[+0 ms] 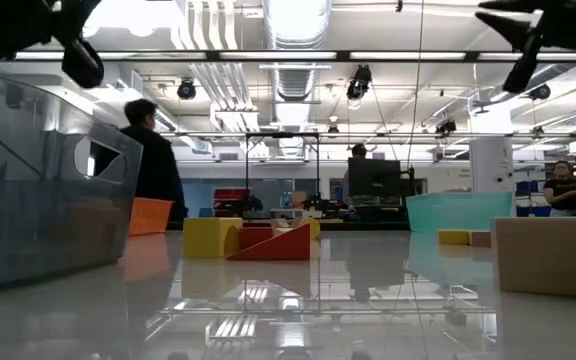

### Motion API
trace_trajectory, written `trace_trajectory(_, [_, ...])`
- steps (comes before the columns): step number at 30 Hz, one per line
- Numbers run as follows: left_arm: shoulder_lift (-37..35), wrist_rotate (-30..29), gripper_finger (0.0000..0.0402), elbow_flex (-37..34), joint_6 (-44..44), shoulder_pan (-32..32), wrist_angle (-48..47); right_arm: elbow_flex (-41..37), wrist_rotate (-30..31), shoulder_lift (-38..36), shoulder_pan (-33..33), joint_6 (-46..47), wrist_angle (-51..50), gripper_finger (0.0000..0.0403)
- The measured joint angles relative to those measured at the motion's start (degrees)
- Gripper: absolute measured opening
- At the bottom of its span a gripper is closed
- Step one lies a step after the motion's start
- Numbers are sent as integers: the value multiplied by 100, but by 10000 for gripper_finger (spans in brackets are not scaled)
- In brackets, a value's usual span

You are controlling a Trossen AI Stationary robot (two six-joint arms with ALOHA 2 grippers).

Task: Sort & place blocks by color
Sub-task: Put the yellow block into the black bin

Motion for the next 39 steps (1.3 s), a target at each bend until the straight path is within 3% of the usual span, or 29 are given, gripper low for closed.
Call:
trace_trajectory(7, [50,-4,8,438,891,0,1004,810,27,496,0,-575,-171,38])
trace_trajectory(9, [92,-241,8,601,900,1,1160,1046,26,630,0,-688,-382,38])
trace_trajectory(12, [236,-694,8,962,921,2,1110,1416,23,826,0,-752,-826,38])
trace_trajectory(19, [1216,-1097,8,2252,1750,1,656,2120,21,1213,0,-768,-1631,38])
trace_trajectory(23, [1763,-1783,8,3024,1814,1,258,2405,19,1358,0,-841,-1889,38])
trace_trajectory(27, [2398,-2322,8,3648,1747,11,-396,2613,17,1403,0,-894,-2083,38])
trace_trajectory(32, [3160,-2569,8,4229,1321,116,-701,2763,18,1386,0,-914,-2174,38])
trace_trajectory(39, [3912,-2651,8,4845,-572,479,-1935,2795,16,1387,0,-915,-2176,38])
